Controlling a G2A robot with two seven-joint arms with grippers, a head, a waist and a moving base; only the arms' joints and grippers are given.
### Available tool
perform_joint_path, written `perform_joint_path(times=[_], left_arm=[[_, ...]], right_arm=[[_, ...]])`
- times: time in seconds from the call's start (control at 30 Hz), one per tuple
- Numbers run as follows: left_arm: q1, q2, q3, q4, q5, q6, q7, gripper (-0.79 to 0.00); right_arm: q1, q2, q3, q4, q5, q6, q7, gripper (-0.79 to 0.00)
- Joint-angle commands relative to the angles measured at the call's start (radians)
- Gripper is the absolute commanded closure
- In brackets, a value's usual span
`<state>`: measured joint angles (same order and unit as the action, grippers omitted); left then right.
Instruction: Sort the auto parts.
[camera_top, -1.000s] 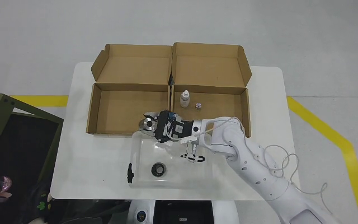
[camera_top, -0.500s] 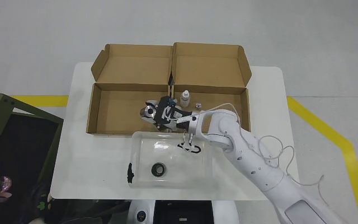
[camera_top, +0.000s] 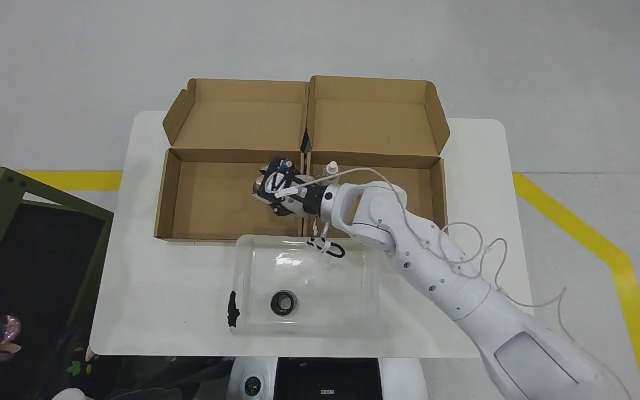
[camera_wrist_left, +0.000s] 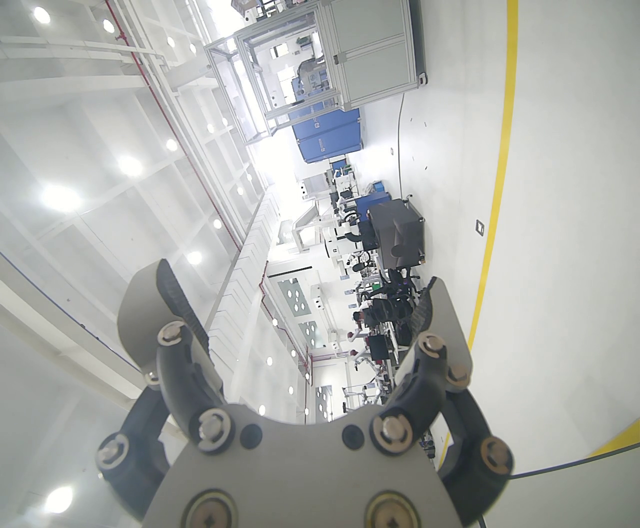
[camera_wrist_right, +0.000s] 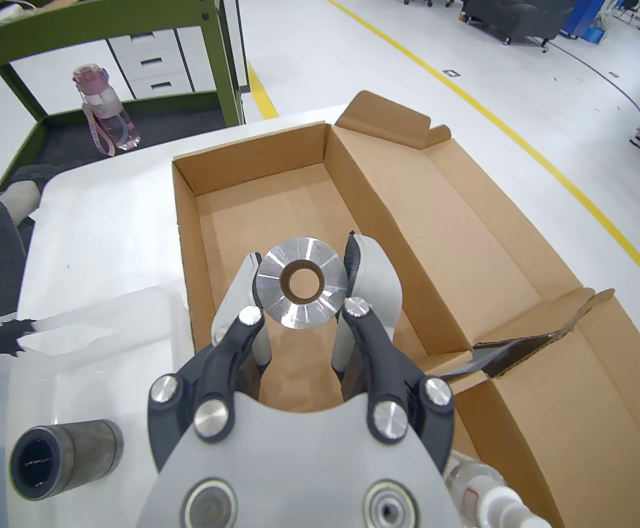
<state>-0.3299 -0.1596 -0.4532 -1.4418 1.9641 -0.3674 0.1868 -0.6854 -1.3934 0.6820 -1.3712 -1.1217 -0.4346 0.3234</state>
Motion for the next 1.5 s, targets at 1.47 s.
perform_joint_path(times=[1.47], left_arm=[[0.0,0.0,0.0,0.0,0.0,0.0,0.0,-0.785]], right_arm=[[0.182,-0.18,-0.106,0.428,-0.026,0.1,0.132,0.0]])
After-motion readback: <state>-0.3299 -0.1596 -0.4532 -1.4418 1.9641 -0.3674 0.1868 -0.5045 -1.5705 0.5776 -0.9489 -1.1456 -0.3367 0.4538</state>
